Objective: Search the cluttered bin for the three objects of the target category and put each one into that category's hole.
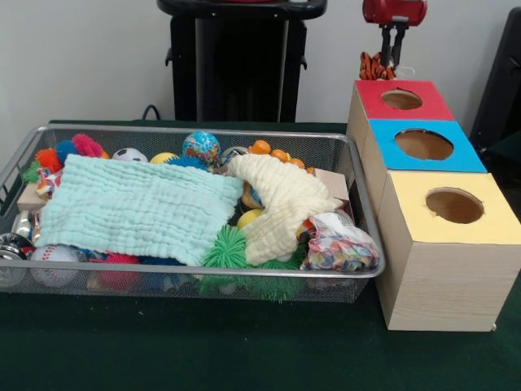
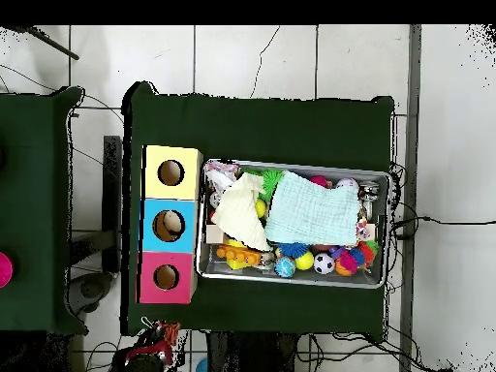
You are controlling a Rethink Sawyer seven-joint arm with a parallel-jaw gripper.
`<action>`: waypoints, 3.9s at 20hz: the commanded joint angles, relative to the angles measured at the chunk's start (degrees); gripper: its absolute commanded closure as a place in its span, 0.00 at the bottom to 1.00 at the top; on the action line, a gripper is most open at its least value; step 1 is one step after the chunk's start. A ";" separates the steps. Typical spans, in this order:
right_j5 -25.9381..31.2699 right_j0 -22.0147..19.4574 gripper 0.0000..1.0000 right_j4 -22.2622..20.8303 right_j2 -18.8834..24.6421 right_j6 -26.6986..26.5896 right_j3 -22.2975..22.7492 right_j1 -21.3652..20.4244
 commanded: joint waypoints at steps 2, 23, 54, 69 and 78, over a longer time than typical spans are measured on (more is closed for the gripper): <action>7.25 2.07 1.00 7.43 -0.93 12.52 -0.30 -4.27; 18.91 3.56 1.00 9.17 -3.64 9.64 -5.29 -9.71; 22.59 3.29 1.00 11.06 -3.91 10.12 -12.59 -6.84; 20.08 0.66 1.00 9.73 -2.38 9.49 -13.03 -5.32; 27.67 0.56 1.00 9.46 -4.01 7.71 -15.77 -8.57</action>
